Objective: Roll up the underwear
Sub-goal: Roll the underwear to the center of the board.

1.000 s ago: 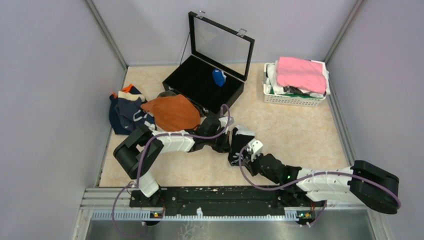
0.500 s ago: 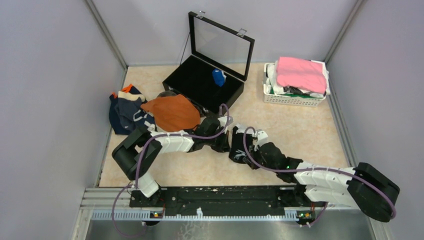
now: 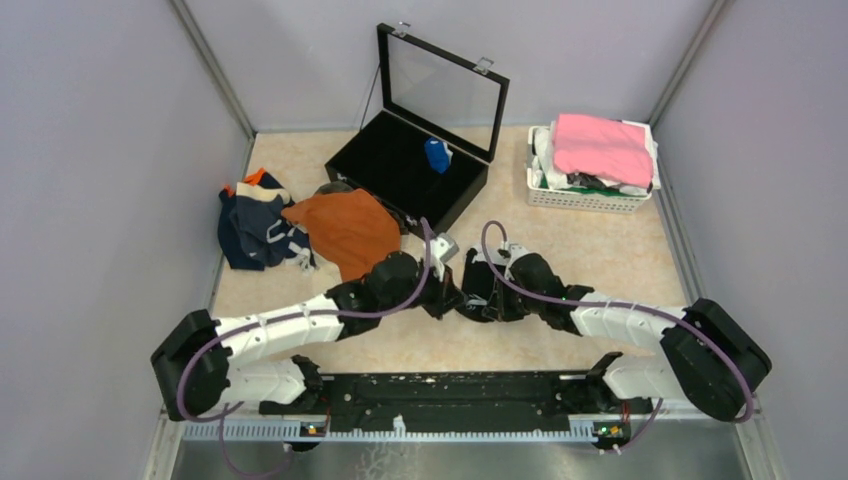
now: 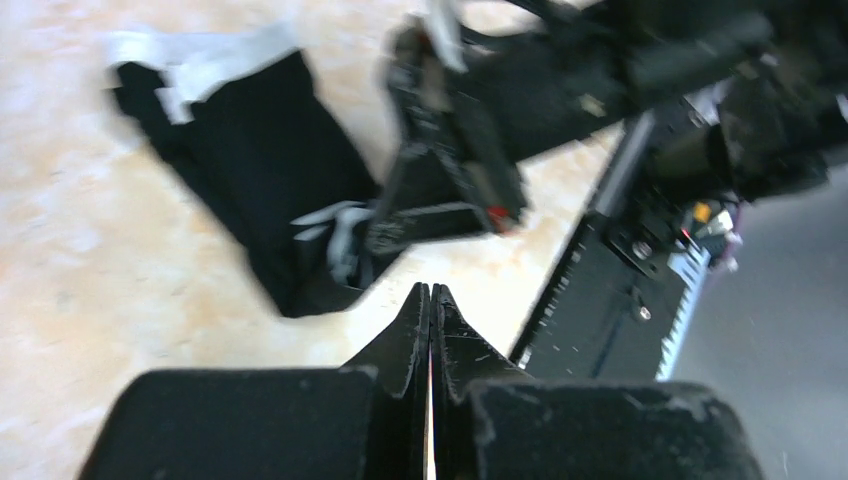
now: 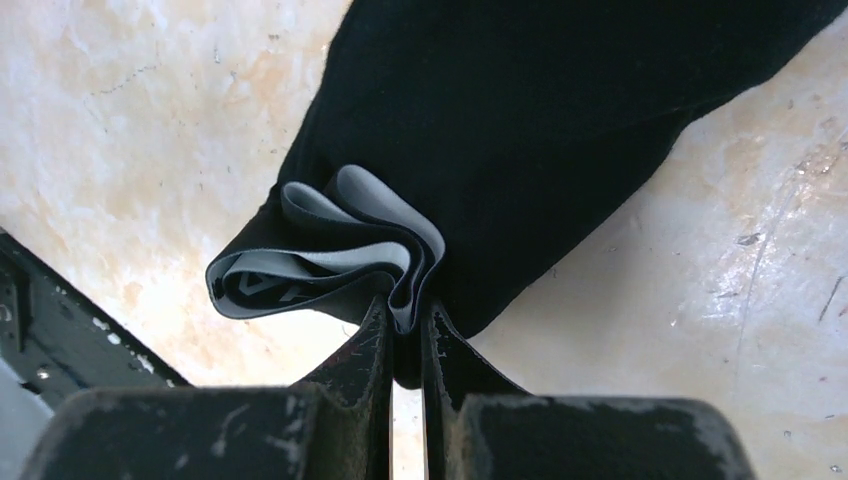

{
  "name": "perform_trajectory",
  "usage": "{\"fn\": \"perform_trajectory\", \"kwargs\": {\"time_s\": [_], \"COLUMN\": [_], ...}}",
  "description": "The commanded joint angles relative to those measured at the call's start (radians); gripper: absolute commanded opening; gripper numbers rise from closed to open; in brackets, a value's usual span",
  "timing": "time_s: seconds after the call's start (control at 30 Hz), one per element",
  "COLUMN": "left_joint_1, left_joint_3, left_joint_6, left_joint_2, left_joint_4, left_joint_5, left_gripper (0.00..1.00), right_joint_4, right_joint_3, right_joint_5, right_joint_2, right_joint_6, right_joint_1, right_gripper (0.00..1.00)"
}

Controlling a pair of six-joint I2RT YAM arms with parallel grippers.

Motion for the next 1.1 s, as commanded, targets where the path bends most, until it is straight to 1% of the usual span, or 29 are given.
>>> {"fn": "perform_trajectory", "kwargs": {"time_s": [0.0, 0.1, 0.2, 0.47, 0.57, 0.7, 0.8, 1.07], "left_joint_1": [-0.119, -0.132, -0.135, -0.136, -0.136, -0.135, -0.133, -0.125], "left_joint_3": [-0.041, -0.074, -0.091, -0.031, -0.011, -0.007, -0.006, -0.010], "left_joint_6": [0.052, 0.022, -0.003, -0.043, -0.046, -0.054, -0.057, -0.062], "left_joint_2": [-0.008, 0.040, 0.093, 0.224, 0.263, 0.310, 0.336, 0.370], "left_joint_4": [0.077, 0.147, 0.222, 0.325, 0.333, 0.335, 0.332, 0.334], "left_joint_5": [-0.067, -0.035, -0.044, -0.089, -0.104, -0.159, -0.165, -0.279], "left_gripper": [0.00, 0.00, 0.00, 0.00, 0.00, 0.00, 0.00, 0.00], "right_joint_4": [-0.119, -0.120, -0.122, -0.125, -0.128, -0.134, -0.139, -0.146], "right_joint_3": [0.027, 0.036, 0.044, 0.043, 0.043, 0.043, 0.041, 0.040], "right_joint_5": [-0.047, -0.069, -0.087, -0.109, -0.111, -0.116, -0.119, -0.125], "right_joint_2": [0.056, 0.074, 0.082, 0.078, 0.072, 0.061, 0.053, 0.045], "right_joint_6": [0.048, 0.063, 0.066, 0.064, 0.063, 0.063, 0.065, 0.066], "right_joint_1": [-0.058, -0.076, -0.083, -0.090, -0.094, -0.100, -0.102, -0.103], "right_gripper": [0.00, 0.00, 0.01, 0.02, 0.04, 0.05, 0.05, 0.07]}}
